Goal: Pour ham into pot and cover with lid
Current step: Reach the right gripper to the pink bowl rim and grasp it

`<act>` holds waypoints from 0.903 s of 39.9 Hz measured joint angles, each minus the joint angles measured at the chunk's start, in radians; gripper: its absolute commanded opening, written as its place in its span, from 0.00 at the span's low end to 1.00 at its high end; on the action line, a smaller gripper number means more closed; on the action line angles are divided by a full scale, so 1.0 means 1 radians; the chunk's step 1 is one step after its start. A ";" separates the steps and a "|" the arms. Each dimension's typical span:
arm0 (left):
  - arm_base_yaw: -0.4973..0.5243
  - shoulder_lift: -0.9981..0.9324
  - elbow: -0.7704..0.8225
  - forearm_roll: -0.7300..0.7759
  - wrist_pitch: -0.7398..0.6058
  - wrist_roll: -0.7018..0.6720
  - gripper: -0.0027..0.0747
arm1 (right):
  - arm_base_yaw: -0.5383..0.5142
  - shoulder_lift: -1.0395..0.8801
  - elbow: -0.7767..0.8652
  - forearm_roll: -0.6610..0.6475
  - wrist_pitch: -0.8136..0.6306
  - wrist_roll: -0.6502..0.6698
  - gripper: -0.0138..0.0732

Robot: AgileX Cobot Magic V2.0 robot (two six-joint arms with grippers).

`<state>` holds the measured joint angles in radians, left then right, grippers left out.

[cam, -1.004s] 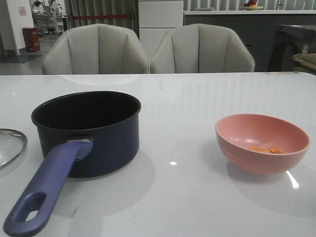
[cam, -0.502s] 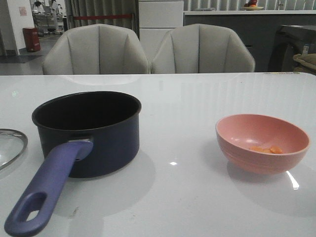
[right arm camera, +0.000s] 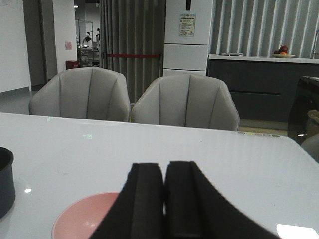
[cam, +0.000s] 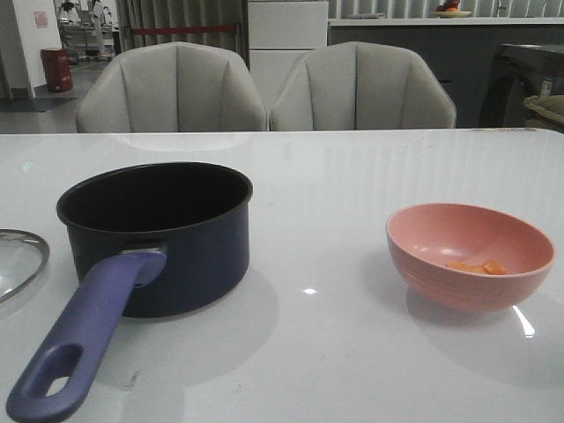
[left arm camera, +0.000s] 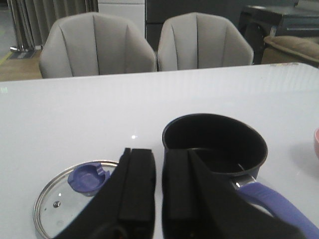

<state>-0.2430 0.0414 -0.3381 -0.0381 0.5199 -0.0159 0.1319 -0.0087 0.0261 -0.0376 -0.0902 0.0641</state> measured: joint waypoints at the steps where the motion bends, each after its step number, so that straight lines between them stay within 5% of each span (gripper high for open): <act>1: 0.002 0.000 0.000 0.000 0.004 0.000 0.22 | 0.000 0.000 -0.002 0.008 0.008 0.000 0.34; 15: 0.004 0.000 0.001 0.000 0.015 0.000 0.22 | 0.000 0.323 -0.277 0.051 0.229 0.000 0.34; 27: 0.004 0.000 0.002 0.000 0.015 0.000 0.22 | 0.000 0.514 -0.308 0.085 0.256 0.002 0.36; 36: 0.004 0.000 0.002 0.000 0.015 0.000 0.22 | 0.000 0.657 -0.442 0.099 0.425 0.005 0.71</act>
<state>-0.2391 0.0414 -0.3358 -0.0381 0.5345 -0.0159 0.1319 0.6479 -0.4156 0.0616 0.3349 0.0693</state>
